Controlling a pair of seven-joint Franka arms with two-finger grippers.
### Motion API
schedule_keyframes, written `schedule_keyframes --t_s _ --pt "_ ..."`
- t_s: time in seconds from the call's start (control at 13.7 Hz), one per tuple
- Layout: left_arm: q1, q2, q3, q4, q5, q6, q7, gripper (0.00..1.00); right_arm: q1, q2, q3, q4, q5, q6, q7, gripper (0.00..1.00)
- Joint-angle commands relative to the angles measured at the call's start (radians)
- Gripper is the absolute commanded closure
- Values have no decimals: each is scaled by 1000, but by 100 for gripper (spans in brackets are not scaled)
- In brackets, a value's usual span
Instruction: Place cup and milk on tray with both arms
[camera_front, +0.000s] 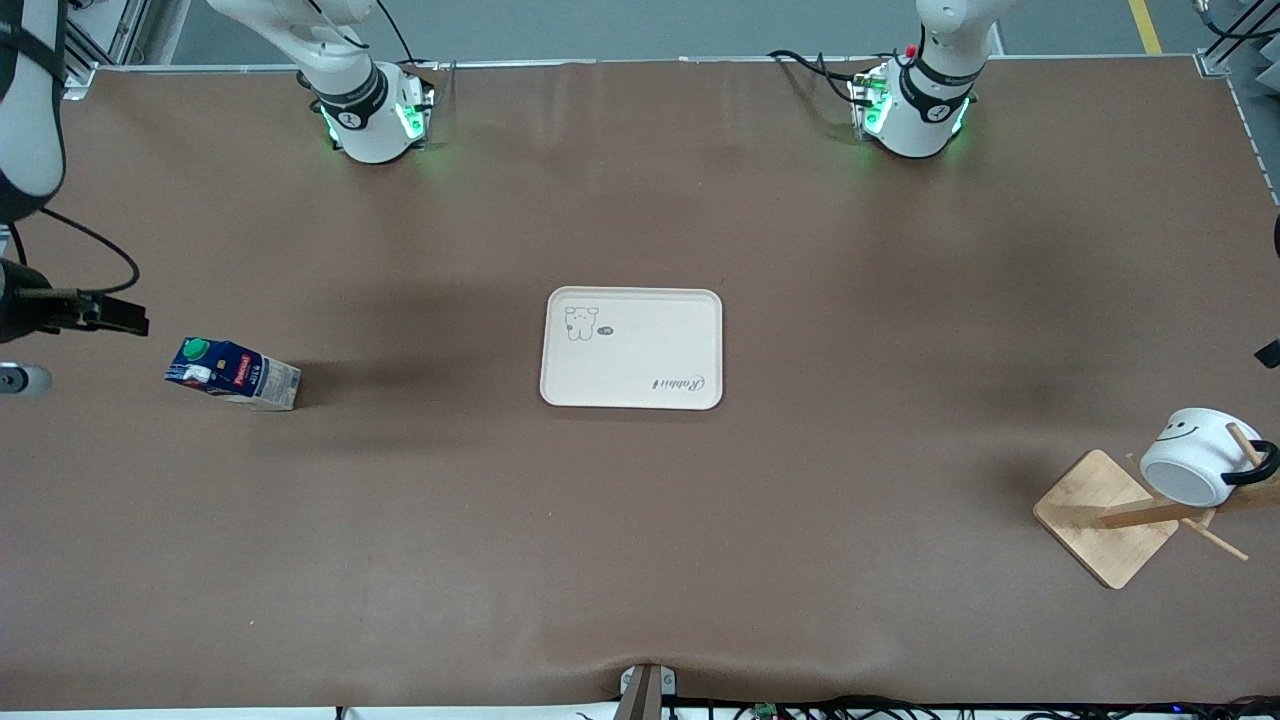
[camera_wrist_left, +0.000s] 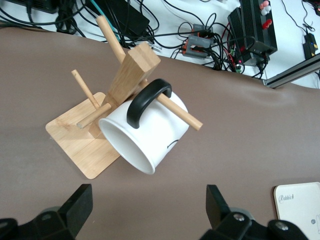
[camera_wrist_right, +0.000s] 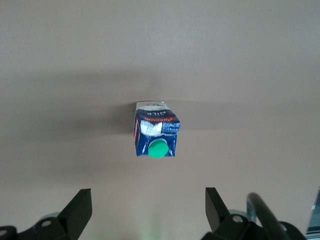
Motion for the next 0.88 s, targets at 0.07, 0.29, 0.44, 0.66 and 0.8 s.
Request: schedule_keyframes --t_s 0.07,0.29,0.44,0.66,0.8 --pt "6 69 -8 30 -27 19 63 0 -36 24 8 -90 46 84 9 0" --pt "-3 101 -11 51 -38 33 89 0 -61 23 7 -203 48 195 9 0" --pt "-10 110 -17 53 -42 48 88 0 -82 23 7 -295 48 321 8 0" --pt "-26 121 -20 51 -44 54 88 0 -94 21 10 -385 66 398 9 0" --pt "-34 126 -27 53 -44 54 88 0 -96 21 8 -417 110 406 9 0"
